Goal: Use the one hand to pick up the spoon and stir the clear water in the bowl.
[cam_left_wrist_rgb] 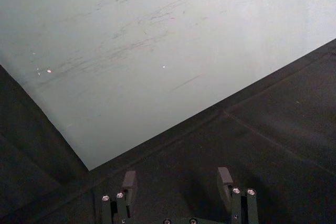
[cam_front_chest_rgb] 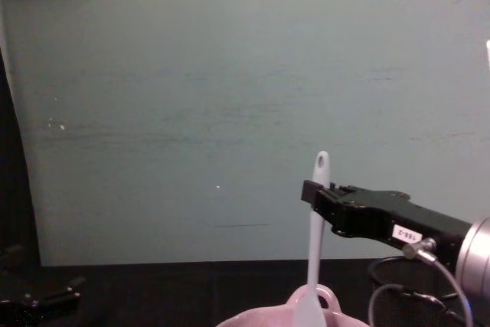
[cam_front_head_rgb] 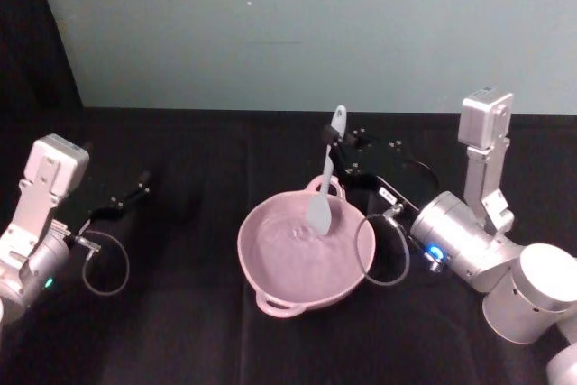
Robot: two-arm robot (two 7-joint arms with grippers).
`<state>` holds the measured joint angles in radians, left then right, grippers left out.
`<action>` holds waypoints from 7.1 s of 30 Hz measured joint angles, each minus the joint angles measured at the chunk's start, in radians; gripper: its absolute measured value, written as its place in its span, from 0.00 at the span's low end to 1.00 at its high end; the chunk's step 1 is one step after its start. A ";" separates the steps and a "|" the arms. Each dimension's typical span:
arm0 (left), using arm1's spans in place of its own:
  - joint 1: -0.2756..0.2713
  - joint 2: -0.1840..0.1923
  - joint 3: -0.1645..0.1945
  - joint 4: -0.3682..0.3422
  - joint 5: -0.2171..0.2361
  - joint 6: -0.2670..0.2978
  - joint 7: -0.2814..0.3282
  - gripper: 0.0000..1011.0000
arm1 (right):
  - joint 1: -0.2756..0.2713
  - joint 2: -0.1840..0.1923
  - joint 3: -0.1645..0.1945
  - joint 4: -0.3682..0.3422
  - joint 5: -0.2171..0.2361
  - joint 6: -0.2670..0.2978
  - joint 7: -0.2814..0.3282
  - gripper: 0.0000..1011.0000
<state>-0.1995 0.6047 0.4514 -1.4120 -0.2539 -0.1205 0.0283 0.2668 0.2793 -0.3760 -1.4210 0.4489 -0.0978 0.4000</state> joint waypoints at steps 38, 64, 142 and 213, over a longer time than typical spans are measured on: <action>0.000 0.000 0.000 0.000 0.000 0.000 0.000 0.99 | -0.016 -0.015 -0.060 -0.062 -0.004 0.043 0.066 0.12; 0.000 0.000 0.000 0.000 0.000 0.000 0.000 0.99 | -0.033 0.036 0.015 -0.064 -0.087 0.003 -0.026 0.12; 0.000 0.000 0.000 0.000 0.000 0.000 0.000 0.99 | -0.011 0.204 0.142 -0.148 0.168 0.125 0.036 0.12; 0.000 0.000 0.000 0.000 0.000 0.000 0.000 0.99 | -0.027 0.127 0.140 0.110 0.373 0.105 -0.002 0.64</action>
<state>-0.1995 0.6047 0.4514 -1.4120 -0.2539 -0.1205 0.0283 0.2397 0.4060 -0.2359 -1.3114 0.8216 0.0075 0.3982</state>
